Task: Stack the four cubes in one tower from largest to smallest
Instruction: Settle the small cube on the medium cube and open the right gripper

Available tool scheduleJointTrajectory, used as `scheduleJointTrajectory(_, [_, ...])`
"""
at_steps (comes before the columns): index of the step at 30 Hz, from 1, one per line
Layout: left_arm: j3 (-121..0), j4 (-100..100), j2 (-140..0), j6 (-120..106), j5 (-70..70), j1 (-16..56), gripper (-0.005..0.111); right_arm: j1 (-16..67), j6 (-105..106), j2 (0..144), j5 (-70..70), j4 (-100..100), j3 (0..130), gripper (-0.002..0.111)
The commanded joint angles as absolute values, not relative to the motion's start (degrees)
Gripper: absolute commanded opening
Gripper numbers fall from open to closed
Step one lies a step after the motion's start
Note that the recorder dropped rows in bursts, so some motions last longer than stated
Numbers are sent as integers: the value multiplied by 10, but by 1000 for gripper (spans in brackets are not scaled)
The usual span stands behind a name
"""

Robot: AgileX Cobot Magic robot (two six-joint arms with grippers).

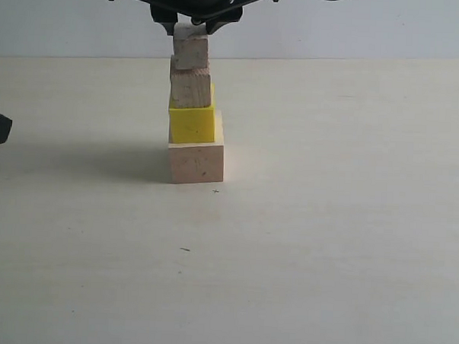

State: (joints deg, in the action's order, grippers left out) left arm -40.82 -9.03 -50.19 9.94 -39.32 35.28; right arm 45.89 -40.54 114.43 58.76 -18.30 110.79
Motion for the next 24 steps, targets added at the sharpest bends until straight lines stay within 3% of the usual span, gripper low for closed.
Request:
scheduleJointTrajectory(1, [-407,-88,-500,99,-388,354,1,459,-420,1153,582,-186,1112,0])
scheduleJointTrajectory(10, [-407,-88,-500,99,-388,354,1,459,-422,1153,578,-193,1112,1])
scheduleJointTrajectory(24, [-407,-88,-500,99,-388,354,1,459,-422,1153,578,-194,1112,45])
